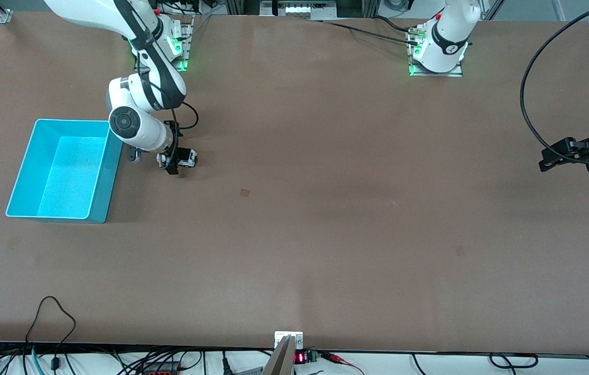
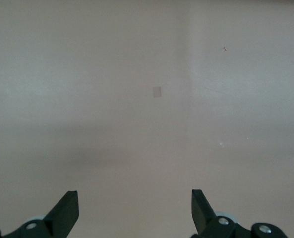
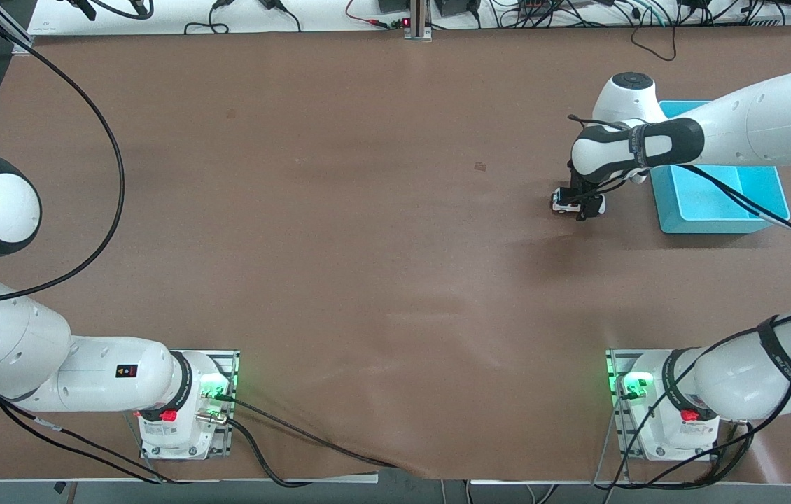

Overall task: Wind and store white jeep toy
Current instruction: 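Lower the right gripper and grasp the jeep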

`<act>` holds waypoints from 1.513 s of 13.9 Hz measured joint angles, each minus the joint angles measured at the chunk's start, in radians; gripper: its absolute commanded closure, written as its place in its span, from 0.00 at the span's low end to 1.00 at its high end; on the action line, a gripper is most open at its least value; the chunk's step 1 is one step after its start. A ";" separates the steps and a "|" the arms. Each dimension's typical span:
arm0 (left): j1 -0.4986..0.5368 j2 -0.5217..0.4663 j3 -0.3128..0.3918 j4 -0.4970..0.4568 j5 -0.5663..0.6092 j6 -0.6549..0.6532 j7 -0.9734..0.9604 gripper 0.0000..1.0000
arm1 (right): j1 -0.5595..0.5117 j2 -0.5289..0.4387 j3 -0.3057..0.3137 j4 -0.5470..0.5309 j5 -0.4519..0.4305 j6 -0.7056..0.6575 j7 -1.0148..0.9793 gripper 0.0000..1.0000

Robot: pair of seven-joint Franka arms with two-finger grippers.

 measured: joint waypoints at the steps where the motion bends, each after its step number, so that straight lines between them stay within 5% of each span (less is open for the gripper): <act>1: 0.000 0.000 0.000 0.000 0.000 0.000 0.000 0.00 | 0.000 0.004 0.000 0.000 0.000 0.007 0.000 0.00; 16: 0.000 0.000 0.000 0.000 -0.030 0.000 -0.008 0.00 | 0.000 -0.011 0.000 0.008 0.000 -0.001 -0.014 0.00; 21: 0.000 0.000 0.000 0.000 -0.030 0.000 -0.008 0.00 | -0.001 -0.011 -0.001 0.008 0.000 -0.003 -0.056 0.60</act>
